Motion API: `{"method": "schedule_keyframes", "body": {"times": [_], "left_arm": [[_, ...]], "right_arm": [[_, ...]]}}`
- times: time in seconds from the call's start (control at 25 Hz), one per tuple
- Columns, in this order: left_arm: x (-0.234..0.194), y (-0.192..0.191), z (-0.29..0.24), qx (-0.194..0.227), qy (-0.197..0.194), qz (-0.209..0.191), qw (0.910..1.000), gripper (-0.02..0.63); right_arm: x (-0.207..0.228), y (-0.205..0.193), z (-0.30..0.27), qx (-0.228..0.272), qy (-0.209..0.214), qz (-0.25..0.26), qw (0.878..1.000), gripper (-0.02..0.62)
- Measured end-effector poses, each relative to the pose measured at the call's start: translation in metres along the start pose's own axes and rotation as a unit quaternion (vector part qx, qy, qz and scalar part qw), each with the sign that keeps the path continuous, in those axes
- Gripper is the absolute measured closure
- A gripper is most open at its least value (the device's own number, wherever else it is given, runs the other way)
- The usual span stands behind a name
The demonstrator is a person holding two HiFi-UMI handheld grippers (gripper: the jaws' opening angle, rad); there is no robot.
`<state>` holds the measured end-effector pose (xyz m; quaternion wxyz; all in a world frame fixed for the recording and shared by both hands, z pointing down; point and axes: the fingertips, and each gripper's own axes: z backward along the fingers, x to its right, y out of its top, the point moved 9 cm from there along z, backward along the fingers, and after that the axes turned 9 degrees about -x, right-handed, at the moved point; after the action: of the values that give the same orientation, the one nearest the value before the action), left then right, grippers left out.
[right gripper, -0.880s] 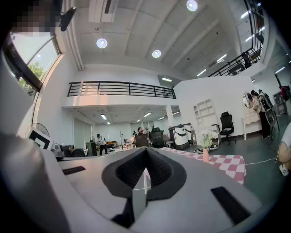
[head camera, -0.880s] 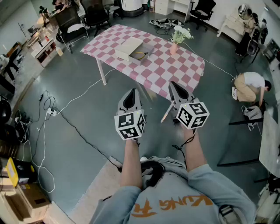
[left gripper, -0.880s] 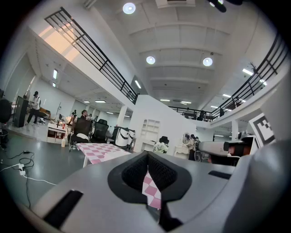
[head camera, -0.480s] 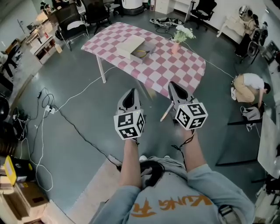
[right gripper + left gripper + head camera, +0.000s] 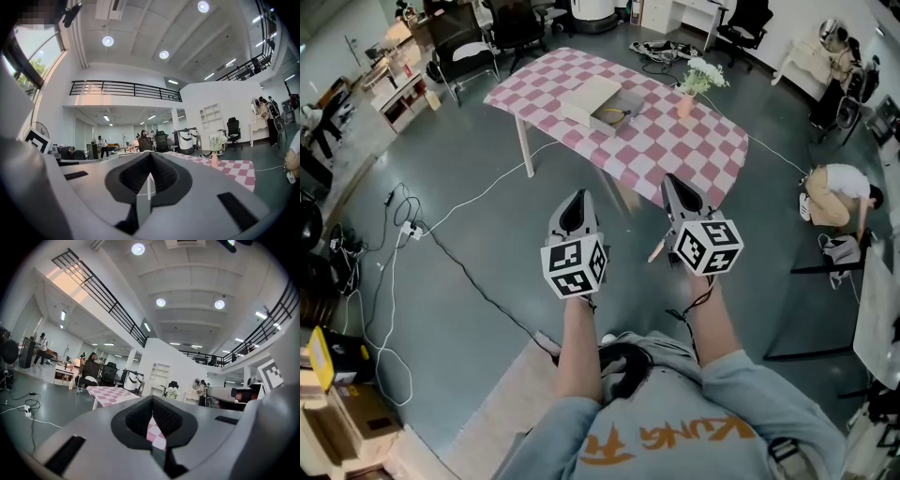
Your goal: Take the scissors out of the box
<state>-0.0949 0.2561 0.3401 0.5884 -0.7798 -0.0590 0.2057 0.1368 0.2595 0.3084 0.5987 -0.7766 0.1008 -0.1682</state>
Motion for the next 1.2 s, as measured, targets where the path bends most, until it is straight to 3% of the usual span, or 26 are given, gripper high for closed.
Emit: {"method": "schedule_keyframes", "body": {"times": [0.48, 0.68, 0.96, 1.2], "left_arm": [[-0.008, 0.008, 0.012, 0.019, 0.001, 0.011, 0.9998, 0.586], [-0.011, 0.016, 0.021, 0.024, 0.011, -0.008, 0.9996, 0.586], [-0.036, 0.03, 0.035, 0.04, 0.042, 0.005, 0.9983, 0.586], [-0.043, 0.044, 0.025, 0.057, 0.041, 0.0, 0.9975, 0.586]], "right_arm": [[-0.011, 0.01, 0.002, -0.003, -0.005, 0.015, 1.0, 0.598], [-0.024, 0.019, -0.004, -0.001, 0.011, 0.024, 1.0, 0.598], [-0.044, 0.027, -0.019, -0.001, 0.031, 0.048, 0.998, 0.598], [-0.036, 0.043, -0.026, 0.02, 0.025, 0.051, 0.998, 0.598]]}}
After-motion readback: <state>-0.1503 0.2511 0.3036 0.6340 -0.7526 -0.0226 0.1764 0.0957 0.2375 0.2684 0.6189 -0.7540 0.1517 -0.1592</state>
